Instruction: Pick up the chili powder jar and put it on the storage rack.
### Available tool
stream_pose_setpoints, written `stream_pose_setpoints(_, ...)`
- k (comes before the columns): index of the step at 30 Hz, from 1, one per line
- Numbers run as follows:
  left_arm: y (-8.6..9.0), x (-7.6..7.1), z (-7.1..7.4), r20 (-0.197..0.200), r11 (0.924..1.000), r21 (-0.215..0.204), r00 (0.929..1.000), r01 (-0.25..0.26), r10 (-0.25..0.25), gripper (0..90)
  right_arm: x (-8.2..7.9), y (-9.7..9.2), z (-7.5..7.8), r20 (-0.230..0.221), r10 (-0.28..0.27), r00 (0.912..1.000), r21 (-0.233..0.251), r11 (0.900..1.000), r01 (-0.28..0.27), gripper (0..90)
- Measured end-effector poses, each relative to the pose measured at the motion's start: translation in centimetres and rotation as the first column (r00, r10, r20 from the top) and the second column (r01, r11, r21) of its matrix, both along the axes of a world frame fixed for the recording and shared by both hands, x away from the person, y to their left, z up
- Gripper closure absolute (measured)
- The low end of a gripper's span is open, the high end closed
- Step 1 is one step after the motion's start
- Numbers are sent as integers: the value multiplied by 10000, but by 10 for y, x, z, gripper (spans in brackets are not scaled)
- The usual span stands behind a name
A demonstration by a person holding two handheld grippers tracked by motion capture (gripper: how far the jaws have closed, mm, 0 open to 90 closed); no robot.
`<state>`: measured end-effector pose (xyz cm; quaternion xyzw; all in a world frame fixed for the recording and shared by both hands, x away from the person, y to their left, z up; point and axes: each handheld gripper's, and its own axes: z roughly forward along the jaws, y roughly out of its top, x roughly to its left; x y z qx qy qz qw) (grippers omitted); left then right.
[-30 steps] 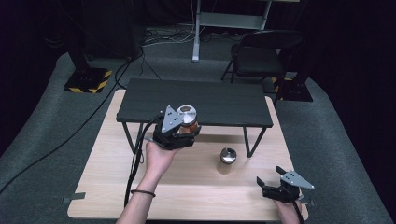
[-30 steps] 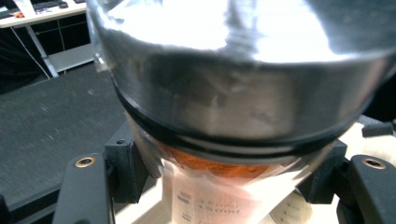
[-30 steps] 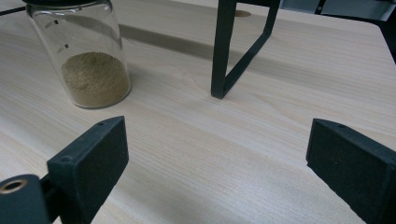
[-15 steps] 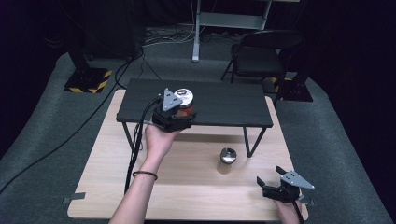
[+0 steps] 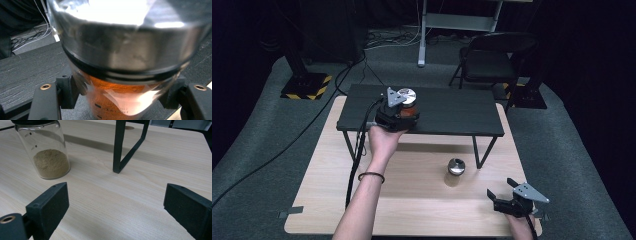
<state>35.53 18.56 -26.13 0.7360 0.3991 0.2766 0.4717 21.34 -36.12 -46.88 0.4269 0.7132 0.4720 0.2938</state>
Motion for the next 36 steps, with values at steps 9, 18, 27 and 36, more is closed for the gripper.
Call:
stream_pose_setpoints(9,1,5,-1,-158,9999,-152,9999,11,-13,316,0,0,0,17,3,10000,-20,10000,-3,52)
stream_pose_setpoints(18,6,1,4,-241,9997,-206,9996,123,-128,184,0,0,0,8,8,10000,-22,10000,-7,51)
stream_pose_setpoints(27,10,-14,4,-41,9985,180,9987,512,-512,82,0,1,0,-1,-17,10000,-50,10000,17,52)
stream_pose_setpoints(36,21,-35,-6,351,9959,417,9960,809,-823,70,0,2,0,0,-34,10000,-72,10000,34,52)
